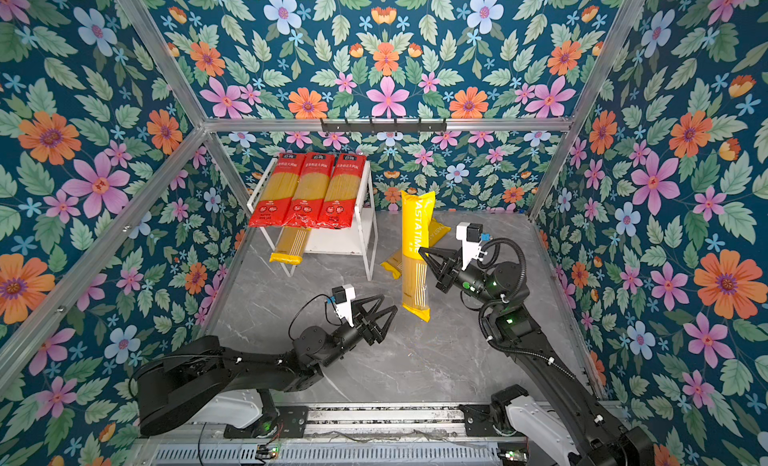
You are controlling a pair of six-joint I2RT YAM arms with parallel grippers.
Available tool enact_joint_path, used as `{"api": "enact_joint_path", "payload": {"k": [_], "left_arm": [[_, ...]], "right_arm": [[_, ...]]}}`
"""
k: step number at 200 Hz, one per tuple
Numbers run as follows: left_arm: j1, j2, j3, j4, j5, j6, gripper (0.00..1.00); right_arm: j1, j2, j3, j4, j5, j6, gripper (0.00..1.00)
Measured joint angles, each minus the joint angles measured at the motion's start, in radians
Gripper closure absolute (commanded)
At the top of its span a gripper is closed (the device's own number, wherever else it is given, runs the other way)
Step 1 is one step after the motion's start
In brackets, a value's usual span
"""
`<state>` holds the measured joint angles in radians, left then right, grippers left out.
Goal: Place and organize the pasta boxes and bags onto the shelf
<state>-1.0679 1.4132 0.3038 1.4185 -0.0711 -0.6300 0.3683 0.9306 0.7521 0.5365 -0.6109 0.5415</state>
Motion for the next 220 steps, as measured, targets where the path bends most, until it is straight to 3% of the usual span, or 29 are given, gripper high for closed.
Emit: {"api": "enact_joint_path", "payload": {"k": [93,164,220], "left_arm": [[-0.025,0.074,0.082,0.169,0.059,-0.104,0.02],[-0.018,-0.076,0.077,0.19,0.022,-0.084,0.01],[-0.01,-0.142,0.053,0.191,-0.071,-0.073,0.08]], "right_arm": [[0.156,0.074,0.111,0.182,0.095,0.011,1.0],[0.264,0.099,0.094,0.331,0.168,0.035,1.0],[0.28,0.092,-0.043,0.462,0.214,0.142,1.0]]}}
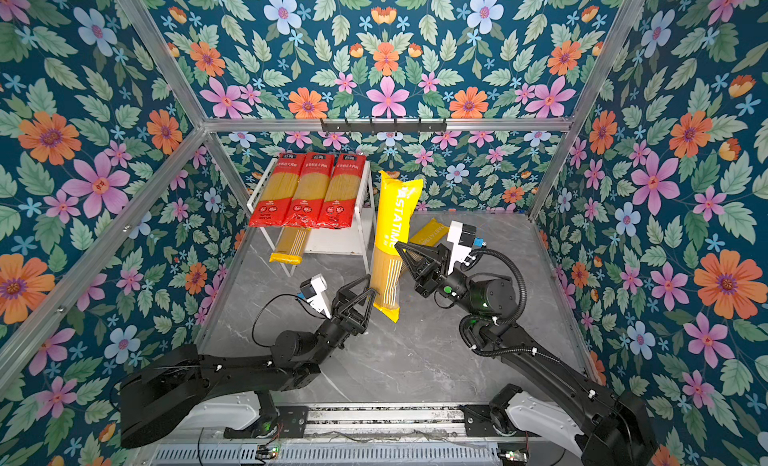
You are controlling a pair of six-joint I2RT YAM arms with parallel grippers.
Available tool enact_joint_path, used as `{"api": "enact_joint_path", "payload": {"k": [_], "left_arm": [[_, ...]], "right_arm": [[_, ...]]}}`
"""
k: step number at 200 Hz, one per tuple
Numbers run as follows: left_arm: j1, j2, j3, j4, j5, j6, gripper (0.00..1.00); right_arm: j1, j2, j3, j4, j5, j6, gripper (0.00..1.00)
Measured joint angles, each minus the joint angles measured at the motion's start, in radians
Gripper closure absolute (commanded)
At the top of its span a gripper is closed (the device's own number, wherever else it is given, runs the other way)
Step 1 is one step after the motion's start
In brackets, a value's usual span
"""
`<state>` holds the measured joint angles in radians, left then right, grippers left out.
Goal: Place and organize the pasta boxes and bags onto the shelf
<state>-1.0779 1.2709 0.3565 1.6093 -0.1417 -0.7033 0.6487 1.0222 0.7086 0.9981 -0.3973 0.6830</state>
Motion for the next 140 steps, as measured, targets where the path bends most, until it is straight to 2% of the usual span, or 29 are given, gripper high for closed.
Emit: {"api": "enact_joint_path", "payload": {"k": [28,68,90,100,140], "left_arm": [[0.003,-0.006,-0.005,0.002,-0.016,0.0,0.14],[0.003,-0.008,-0.039,0.006,-0.008,0.002,0.07],[0.018,-0.055,-0.071,-0.007,0.017,0.03,0.06],[0.026,-0.092,-0.068,-0.039,0.033,0.049,0.06],[0.032,-0.256,0.002,-0.361,0.129,0.181,0.05]], "right_arm": [[0.0,0.0,-0.065,0.015,0.034,0.031,1.0],[0.0,-0.003,-0.072,0.012,0.05,0.045,1.0],[0.0,-0.032,-0.049,-0.035,0.044,0.024,1.0],[0.0,-0.046,-0.042,-0.051,0.032,0.009,1.0],[0.0,-0.07,-0.025,-0.164,-0.048,-0.049,1.0]]}}
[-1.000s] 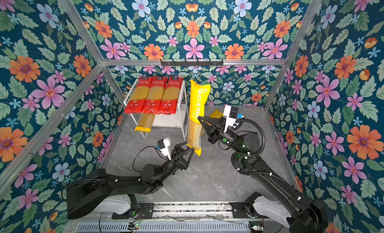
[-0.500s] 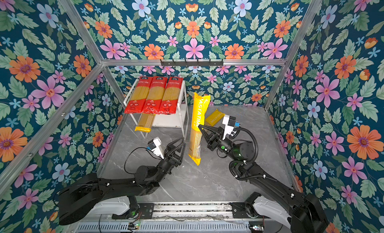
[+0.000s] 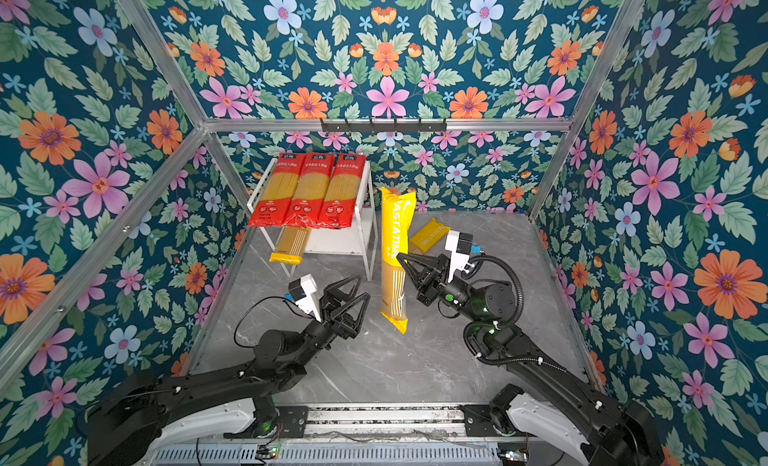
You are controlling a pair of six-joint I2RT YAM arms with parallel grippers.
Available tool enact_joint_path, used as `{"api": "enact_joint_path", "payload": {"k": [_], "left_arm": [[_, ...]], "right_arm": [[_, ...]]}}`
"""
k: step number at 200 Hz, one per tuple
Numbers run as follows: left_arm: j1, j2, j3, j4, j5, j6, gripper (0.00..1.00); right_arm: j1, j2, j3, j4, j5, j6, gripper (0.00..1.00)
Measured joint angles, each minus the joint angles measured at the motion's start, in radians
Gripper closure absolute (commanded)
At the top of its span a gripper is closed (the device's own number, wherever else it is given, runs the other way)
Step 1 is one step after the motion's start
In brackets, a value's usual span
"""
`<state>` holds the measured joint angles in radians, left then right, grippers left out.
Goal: Place and organize the pasta boxes and bags onto the shelf
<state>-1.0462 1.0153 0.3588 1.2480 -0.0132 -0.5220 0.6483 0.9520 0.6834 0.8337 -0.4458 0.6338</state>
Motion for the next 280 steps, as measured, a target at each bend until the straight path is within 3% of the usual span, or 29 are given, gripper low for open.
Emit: {"api": "enact_joint_path", "payload": {"k": [40,80,121,220,245,280], "left_arm": [[0.033,-0.079,0.0,-0.261,0.101,0.113,0.05],[0.194,-0.134,-0.053,-0.305,0.251,0.079,0.05],[0.235,-0.066,-0.054,-0.259,0.43,0.023,0.05],[0.266,0.135,-0.01,0.037,0.667,-0.088,0.11],[0.267,0.206,0.027,0.092,0.718,-0.127,0.24],[0.277,0.249,0.036,0.124,0.752,-0.158,0.56]], "right_arm": [[0.0,0.003,0.024,-0.086,-0.121,-0.04,1.0],[0.0,0.027,0.027,-0.097,-0.217,-0.043,1.0],[0.0,0.065,0.027,-0.09,-0.275,-0.034,1.0],[-0.008,0.138,0.001,0.055,-0.341,0.057,1.0],[-0.014,0.158,-0.011,0.077,-0.343,0.074,1.0],[-0.042,0.15,-0.024,0.081,-0.356,0.099,1.0]]}}
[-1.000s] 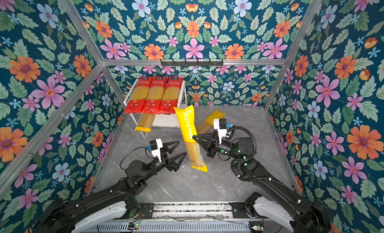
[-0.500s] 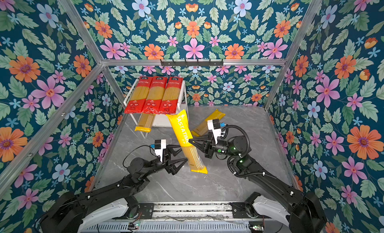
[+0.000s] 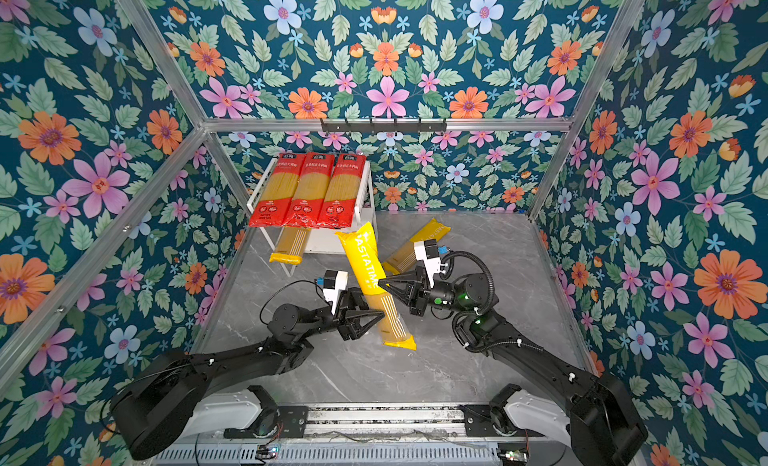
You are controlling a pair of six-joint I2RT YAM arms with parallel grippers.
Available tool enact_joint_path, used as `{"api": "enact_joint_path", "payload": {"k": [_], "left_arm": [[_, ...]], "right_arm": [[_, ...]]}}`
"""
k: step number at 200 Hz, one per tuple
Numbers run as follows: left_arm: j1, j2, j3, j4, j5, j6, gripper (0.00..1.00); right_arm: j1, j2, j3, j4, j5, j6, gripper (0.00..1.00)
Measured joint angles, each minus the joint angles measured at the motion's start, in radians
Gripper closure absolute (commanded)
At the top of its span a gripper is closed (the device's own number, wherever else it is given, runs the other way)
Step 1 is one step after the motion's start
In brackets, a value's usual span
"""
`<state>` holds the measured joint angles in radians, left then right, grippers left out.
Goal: Place and organize the pasta boxes and bags onto the shelf
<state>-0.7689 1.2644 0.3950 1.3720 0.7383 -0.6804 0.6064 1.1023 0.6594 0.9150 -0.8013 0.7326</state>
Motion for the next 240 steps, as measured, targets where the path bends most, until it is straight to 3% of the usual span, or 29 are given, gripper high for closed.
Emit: {"api": "enact_joint_path", "payload": {"k": [21,54,98,127,154,174,193,240], "left_arm": [[0.009,0.003,0.005,-0.016,0.003,-0.017,0.65],[0.015,-0.008,0.013,-0.119,0.014,-0.011,0.74],[0.024,-0.012,0.036,-0.26,0.029,0.025,0.86],[0.025,-0.004,0.041,-0.306,0.034,0.026,0.87],[0.025,0.009,0.06,-0.345,0.054,0.029,0.88],[0.024,0.034,0.082,-0.364,0.083,0.029,0.87],[0.023,0.07,0.105,-0.391,0.105,0.027,0.87],[0.023,0.14,0.151,-0.438,0.144,0.001,0.82]], "right_arm": [[-0.022,-0.002,-0.004,-0.015,-0.01,0.004,1.0],[-0.043,-0.021,-0.042,-0.053,-0.004,-0.004,0.91],[-0.114,-0.124,-0.12,-0.185,0.03,-0.047,0.65],[-0.129,-0.167,-0.124,-0.323,0.02,-0.106,0.41],[-0.132,-0.16,-0.064,-0.522,0.02,-0.214,0.33],[-0.132,-0.111,-0.014,-0.65,0.018,-0.297,0.33],[-0.132,-0.057,0.013,-0.713,-0.011,-0.347,0.39],[-0.136,0.012,0.016,-0.662,-0.063,-0.352,0.75]]}}
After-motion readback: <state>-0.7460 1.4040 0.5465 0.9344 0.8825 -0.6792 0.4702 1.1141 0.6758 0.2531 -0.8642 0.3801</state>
